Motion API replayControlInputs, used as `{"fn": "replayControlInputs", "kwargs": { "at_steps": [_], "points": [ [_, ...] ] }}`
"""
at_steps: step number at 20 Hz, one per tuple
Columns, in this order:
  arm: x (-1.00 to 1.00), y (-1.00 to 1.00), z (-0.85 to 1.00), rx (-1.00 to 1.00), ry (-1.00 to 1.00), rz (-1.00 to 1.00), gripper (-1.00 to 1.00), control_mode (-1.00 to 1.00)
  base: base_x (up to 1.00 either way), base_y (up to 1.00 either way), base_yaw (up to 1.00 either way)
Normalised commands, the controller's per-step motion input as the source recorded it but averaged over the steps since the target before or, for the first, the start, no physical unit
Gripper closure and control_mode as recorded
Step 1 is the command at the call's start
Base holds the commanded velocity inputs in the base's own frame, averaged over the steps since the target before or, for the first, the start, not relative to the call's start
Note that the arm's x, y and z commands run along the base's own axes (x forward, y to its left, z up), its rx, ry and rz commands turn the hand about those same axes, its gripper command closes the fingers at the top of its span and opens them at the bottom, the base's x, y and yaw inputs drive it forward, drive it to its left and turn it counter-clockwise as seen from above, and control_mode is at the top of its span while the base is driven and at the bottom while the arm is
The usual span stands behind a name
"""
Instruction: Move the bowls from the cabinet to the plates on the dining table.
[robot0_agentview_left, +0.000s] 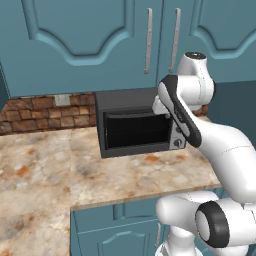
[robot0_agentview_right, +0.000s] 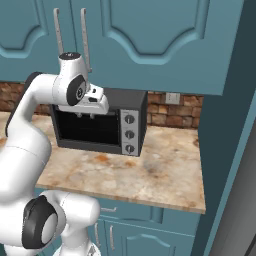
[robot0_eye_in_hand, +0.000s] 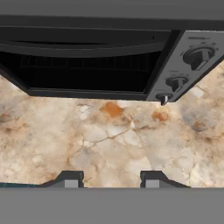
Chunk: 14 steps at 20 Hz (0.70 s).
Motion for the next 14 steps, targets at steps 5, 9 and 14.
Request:
{"fn": "replayControlInputs", "kwargs": {
  "at_steps": [5,9,14],
  "points": [
    [-0.05,0.0,0.04,0.0,-0.05,0.0,-1.0,-1.0,0.0,0.0,0.0],
    [-0.13,0.0,0.18,0.0,-0.08,0.01,-1.0,-1.0,0.0,0.0,0.0],
    [-0.13,0.0,0.27,0.0,-0.08,0.03,-1.0,-1.0,0.0,0.0,0.0]
  ]
}}
